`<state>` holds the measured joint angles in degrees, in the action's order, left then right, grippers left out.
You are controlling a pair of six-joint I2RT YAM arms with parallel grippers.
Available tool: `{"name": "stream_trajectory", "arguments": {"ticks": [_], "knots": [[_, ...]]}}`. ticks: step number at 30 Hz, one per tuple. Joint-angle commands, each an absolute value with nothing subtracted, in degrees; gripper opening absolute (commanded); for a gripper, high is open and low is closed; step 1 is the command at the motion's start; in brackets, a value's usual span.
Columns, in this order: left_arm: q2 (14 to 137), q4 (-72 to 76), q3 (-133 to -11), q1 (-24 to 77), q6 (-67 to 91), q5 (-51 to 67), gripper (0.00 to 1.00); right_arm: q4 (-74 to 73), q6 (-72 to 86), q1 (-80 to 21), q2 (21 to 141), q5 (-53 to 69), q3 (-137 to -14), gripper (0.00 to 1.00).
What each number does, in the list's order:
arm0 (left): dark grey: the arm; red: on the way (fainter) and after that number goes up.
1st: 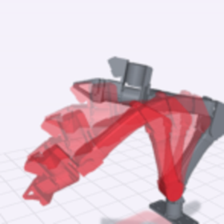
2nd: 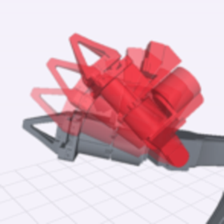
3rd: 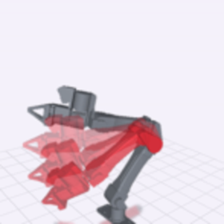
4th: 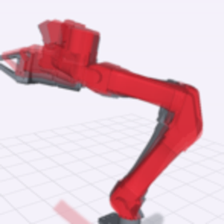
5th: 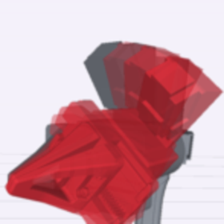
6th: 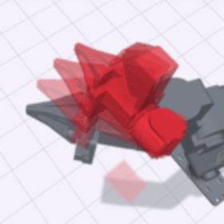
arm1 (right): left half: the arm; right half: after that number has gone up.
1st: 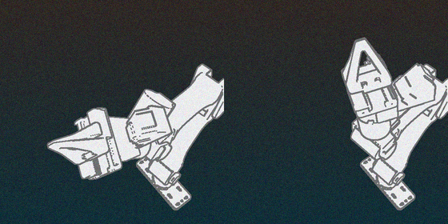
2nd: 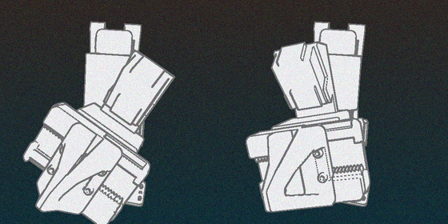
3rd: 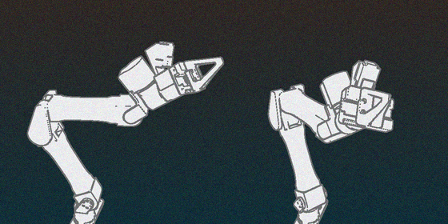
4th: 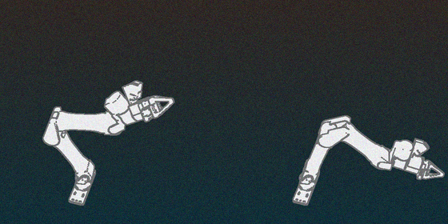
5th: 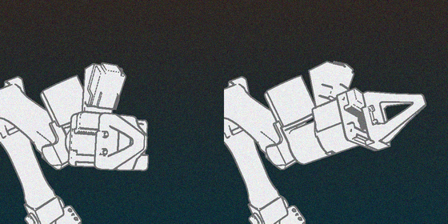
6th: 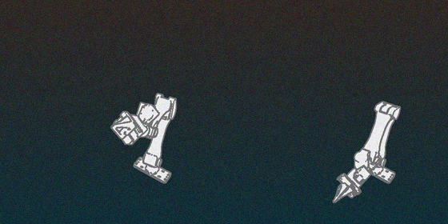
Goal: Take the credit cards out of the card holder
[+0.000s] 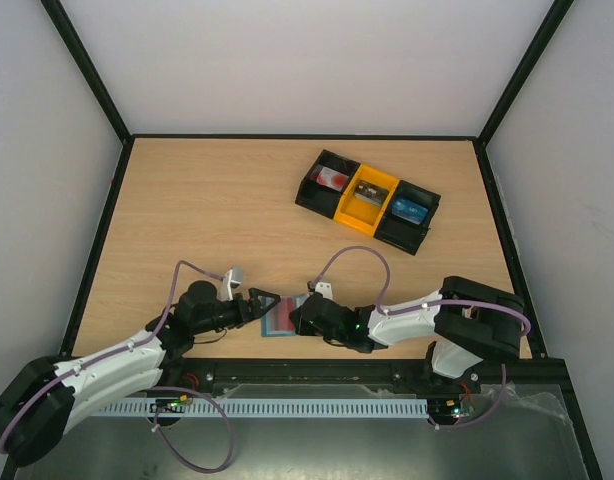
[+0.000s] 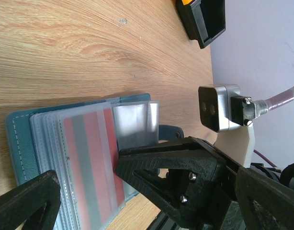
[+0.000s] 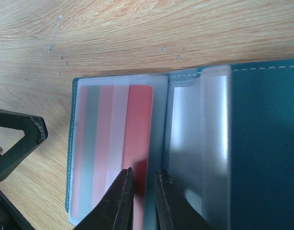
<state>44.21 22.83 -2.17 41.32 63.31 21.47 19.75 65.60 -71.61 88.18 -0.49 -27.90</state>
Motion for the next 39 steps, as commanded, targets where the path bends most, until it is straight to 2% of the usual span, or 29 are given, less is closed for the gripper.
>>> {"name": "stream_trajectory", "arguments": {"ticks": [1,5,9,39], "knots": [[44.55,24.22,-1.58,40.96,63.82,22.59,1.00,18.42,65.93,-72.09,89.22,-3.35,-27.01,0.11],[44.61,26.14,-1.58,40.96,64.94,23.66,1.00,19.88,66.65,-72.14,89.52,-3.38,-25.58,0.05],[45.06,27.71,-1.88,40.96,65.73,24.63,1.00,20.64,66.85,-72.16,90.36,-3.25,-25.28,0.03],[54.32,33.41,-2.24,40.96,65.10,24.79,1.00,27.99,69.06,-72.16,91.58,-2.02,-21.98,0.02]]}}
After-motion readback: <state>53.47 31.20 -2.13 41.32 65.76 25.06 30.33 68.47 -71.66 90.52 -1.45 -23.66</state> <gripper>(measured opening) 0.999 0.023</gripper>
